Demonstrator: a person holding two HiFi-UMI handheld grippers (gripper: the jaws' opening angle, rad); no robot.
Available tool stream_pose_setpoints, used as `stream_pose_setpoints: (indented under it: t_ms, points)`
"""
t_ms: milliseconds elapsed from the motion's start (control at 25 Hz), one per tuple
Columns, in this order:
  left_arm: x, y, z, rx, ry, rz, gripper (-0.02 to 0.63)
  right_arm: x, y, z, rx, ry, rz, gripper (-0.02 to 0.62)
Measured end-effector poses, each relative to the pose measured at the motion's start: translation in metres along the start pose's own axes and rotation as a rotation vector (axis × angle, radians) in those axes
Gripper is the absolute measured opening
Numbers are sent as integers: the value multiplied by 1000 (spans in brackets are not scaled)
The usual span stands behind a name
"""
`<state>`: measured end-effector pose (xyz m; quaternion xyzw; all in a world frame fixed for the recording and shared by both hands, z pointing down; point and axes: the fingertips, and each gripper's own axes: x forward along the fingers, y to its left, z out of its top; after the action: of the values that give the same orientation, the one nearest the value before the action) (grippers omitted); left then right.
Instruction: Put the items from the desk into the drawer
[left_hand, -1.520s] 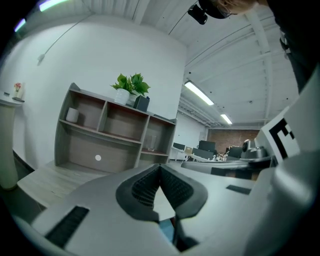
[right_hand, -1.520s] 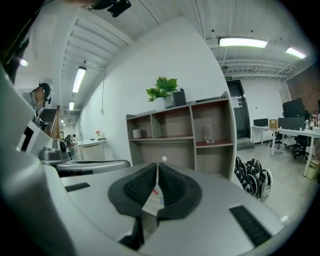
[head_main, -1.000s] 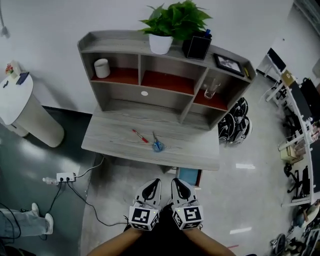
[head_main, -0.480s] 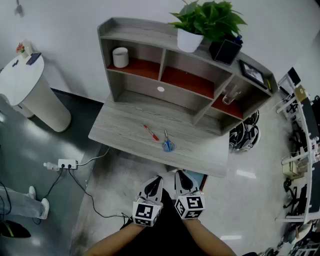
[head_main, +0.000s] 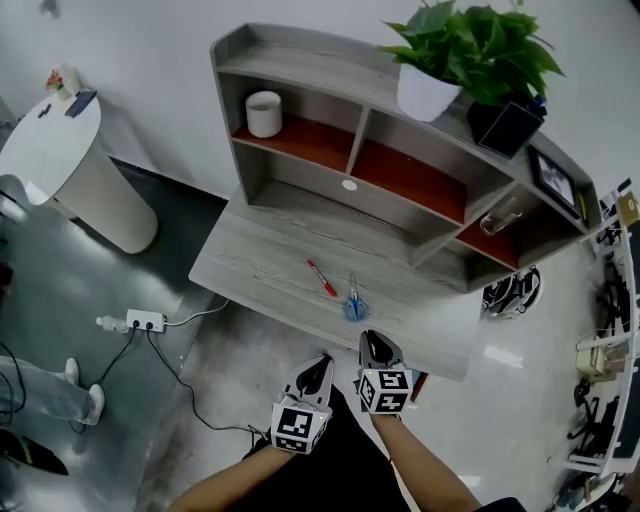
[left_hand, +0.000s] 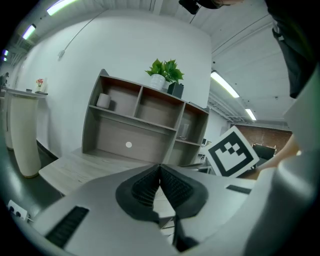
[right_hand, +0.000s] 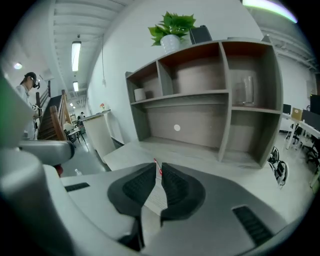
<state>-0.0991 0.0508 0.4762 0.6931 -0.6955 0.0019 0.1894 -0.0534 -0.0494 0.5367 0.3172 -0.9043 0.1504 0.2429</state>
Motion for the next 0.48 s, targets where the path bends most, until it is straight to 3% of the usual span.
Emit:
stream_pose_setpoints:
  t_ms: [120, 240, 480]
  points:
    - [17, 10, 1, -13, 18, 19, 13, 31, -13, -12, -26, 67, 10, 33]
    - [32, 24, 3, -20, 32, 43, 13, 60, -24, -24, -34, 123, 22, 96]
    - [52, 48, 0, -46, 61, 94, 14, 109, -39, -58, -54, 249, 24, 97]
